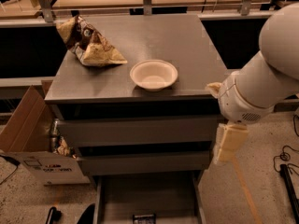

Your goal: Pick rxbar blueberry from bottom drawer and place on counter

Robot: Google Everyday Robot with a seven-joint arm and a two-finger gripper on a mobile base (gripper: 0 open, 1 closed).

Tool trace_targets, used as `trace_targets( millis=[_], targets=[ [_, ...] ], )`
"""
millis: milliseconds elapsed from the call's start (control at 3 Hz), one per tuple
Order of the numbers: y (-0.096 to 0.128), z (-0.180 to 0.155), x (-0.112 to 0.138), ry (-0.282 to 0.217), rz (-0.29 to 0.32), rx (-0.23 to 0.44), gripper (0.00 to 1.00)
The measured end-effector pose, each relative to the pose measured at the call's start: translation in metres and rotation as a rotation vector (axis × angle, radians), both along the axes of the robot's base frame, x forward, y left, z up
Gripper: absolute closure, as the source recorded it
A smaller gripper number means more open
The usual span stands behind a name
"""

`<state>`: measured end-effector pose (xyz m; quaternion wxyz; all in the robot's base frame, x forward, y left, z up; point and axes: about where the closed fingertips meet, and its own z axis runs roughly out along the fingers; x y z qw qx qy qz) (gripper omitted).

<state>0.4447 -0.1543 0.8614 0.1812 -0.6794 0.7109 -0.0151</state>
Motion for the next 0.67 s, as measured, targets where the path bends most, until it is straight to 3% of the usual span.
trace_targets(
  millis=[333,667],
  targets=[
    [0.047,-0.047,0.002,0.052,0.092,0.049,0.00],
    [0.100,-0.143,-0.014,0.130,0.210,0.132,0.00]
  ],
)
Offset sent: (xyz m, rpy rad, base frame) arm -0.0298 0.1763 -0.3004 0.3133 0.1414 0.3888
